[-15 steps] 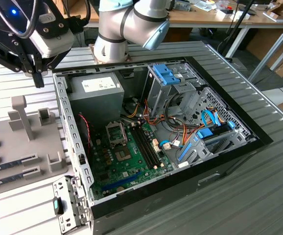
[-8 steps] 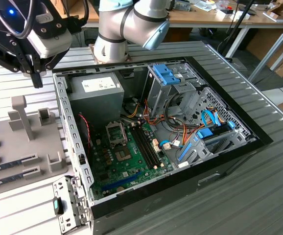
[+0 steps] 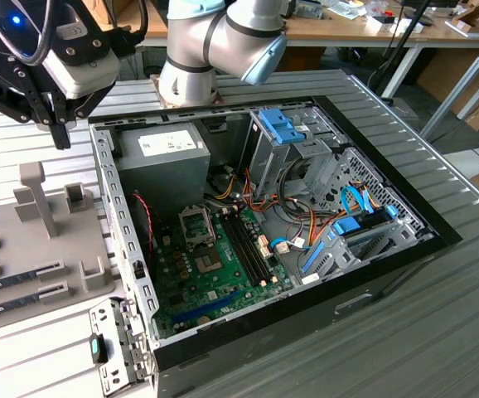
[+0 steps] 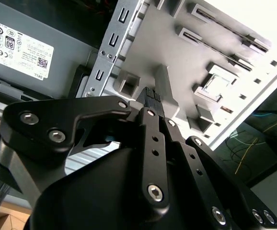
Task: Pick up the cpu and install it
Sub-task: 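Reach for the cpu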
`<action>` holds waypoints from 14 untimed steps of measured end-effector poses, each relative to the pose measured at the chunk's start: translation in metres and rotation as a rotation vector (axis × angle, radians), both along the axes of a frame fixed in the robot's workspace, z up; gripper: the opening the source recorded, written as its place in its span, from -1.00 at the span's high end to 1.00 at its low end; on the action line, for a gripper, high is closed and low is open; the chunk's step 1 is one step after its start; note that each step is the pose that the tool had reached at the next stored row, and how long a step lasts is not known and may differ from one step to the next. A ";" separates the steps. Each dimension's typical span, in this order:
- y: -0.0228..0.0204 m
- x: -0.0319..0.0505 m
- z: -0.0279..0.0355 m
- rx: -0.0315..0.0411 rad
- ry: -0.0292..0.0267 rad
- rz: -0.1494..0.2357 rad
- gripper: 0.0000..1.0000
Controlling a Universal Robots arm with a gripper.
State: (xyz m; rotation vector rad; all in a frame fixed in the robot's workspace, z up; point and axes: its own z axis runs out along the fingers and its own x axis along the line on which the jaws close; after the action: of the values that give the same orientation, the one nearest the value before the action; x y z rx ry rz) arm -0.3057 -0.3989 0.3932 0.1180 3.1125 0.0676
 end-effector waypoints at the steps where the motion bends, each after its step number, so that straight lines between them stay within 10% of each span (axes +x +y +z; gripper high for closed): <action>1: 0.0000 -0.0003 0.0000 0.0000 0.0000 0.000 0.79; 14: 0.0000 -0.0047 0.0000 0.0000 0.0000 0.000 0.79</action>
State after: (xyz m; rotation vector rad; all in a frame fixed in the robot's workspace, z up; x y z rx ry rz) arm -0.3104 -0.3989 0.3932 0.1179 3.1125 0.0676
